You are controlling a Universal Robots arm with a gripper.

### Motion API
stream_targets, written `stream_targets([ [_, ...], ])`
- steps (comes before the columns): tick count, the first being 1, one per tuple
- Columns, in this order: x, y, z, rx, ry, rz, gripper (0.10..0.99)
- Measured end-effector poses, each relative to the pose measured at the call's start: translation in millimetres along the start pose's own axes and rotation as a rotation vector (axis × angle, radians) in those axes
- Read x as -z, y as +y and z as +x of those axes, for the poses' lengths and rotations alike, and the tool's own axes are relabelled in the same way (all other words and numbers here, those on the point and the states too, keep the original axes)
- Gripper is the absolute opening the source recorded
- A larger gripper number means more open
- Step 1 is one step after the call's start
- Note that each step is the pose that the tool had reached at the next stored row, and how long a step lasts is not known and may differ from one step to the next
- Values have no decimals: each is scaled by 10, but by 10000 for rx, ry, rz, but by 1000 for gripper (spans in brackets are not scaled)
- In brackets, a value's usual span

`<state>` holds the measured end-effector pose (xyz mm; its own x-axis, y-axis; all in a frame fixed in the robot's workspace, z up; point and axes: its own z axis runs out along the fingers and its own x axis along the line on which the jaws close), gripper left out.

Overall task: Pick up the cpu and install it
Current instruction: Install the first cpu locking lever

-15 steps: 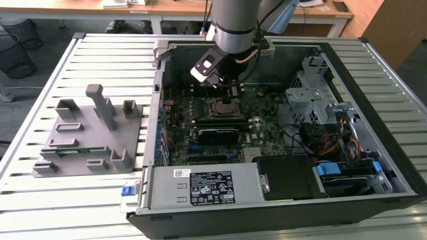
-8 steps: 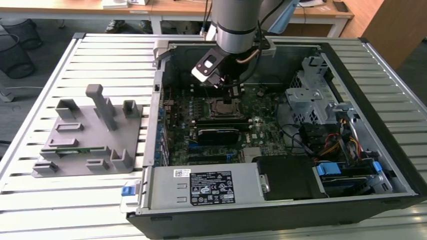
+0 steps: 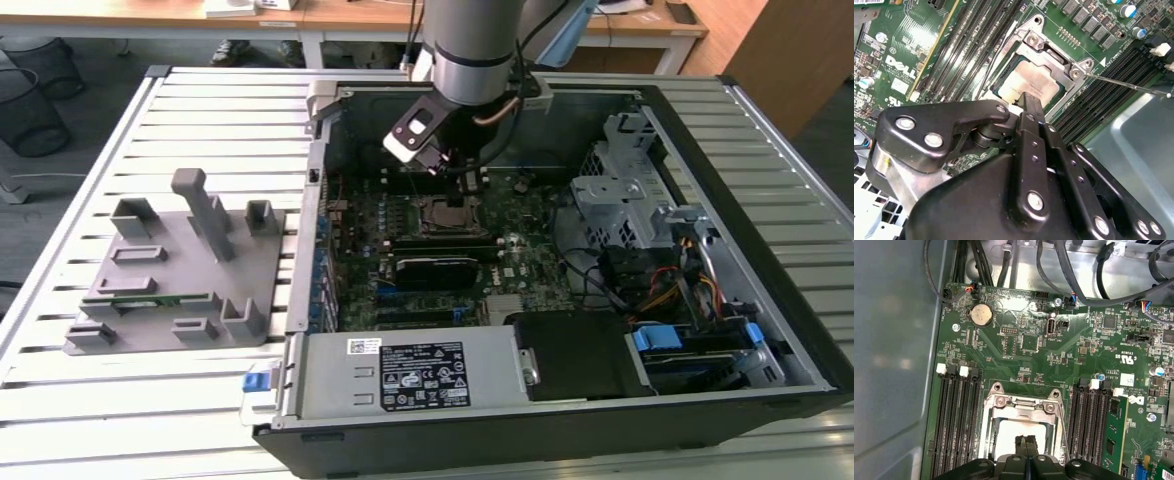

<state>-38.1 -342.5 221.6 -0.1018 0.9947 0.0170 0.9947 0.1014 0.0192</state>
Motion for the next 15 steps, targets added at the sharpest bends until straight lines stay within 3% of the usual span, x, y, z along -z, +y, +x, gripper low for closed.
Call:
stream_targets([
  [15,52,1,1,1,0,0,106],
])
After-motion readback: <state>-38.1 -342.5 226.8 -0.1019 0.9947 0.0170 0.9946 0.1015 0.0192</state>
